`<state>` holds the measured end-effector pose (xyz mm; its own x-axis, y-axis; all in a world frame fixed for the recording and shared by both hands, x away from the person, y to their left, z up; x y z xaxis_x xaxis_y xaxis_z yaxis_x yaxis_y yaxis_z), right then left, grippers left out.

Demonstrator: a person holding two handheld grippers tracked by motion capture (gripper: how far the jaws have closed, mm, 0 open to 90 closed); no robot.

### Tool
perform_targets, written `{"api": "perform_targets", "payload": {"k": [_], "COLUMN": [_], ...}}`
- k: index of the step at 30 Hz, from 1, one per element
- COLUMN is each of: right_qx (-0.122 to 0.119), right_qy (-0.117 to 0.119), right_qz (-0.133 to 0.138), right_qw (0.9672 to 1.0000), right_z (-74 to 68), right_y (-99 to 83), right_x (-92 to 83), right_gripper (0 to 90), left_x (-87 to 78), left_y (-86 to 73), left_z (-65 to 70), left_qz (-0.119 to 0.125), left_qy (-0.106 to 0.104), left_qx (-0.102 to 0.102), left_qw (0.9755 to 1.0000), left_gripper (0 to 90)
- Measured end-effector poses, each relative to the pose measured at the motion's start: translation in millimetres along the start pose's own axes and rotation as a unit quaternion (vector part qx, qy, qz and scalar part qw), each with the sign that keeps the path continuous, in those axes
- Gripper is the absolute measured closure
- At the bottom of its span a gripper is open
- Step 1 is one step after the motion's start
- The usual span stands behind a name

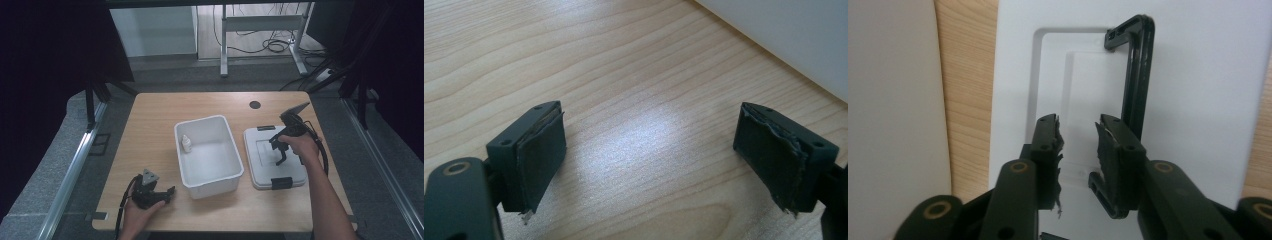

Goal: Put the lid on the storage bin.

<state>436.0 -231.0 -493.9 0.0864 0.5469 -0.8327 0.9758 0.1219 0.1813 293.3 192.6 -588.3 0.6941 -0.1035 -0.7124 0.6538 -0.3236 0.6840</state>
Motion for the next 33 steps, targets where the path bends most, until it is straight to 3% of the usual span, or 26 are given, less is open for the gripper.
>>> {"api": "perform_targets", "payload": {"k": [7,15,21,26,33], "right_qx": [0.008,0.014,0.014,0.016,0.028], "right_qy": [-0.001,-0.003,0.004,-0.008,0.005], "right_qz": [-0.026,-0.027,-0.019,-0.015,0.016], "right_qw": [0.9996,0.9995,0.9997,0.9997,0.9995], "right_z": [2.6,3.2,3.0,7.3,11.0], "right_y": [-0.8,-0.7,-0.1,-0.4,2.7], "right_x": [9.5,10.7,8.2,5.1,-6.5], "right_gripper": [79.8,87.4,87.6,85.8,78.6], "left_x": [0.0,-0.2,-0.2,-0.4,-0.8], "left_y": [0.0,-0.2,-0.2,-0.4,-0.7], "left_z": [0.0,0.0,0.0,0.1,0.2], "left_qz": [0.000,0.000,0.000,0.000,0.000], "left_qy": [0.000,0.000,0.000,0.000,0.000], "left_qx": [0.000,0.001,0.001,0.001,0.001], "left_qw": [1.0000,1.0000,1.0000,1.0000,1.0000], "left_gripper": [13.5,13.5,13.5,13.5,13.5]}}
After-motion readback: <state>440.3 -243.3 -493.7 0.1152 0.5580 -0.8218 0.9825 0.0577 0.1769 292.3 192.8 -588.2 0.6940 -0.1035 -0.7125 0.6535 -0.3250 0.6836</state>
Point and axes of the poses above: each handheld gripper's, and its own axes: x roughly forward along the jaws, y roughly out of its top, z roughly to its right, the point moved 6 cm from there along x, roughly forward along the jaws, and after that the axes turned 15 degrees about y, right-handed, at the moved point
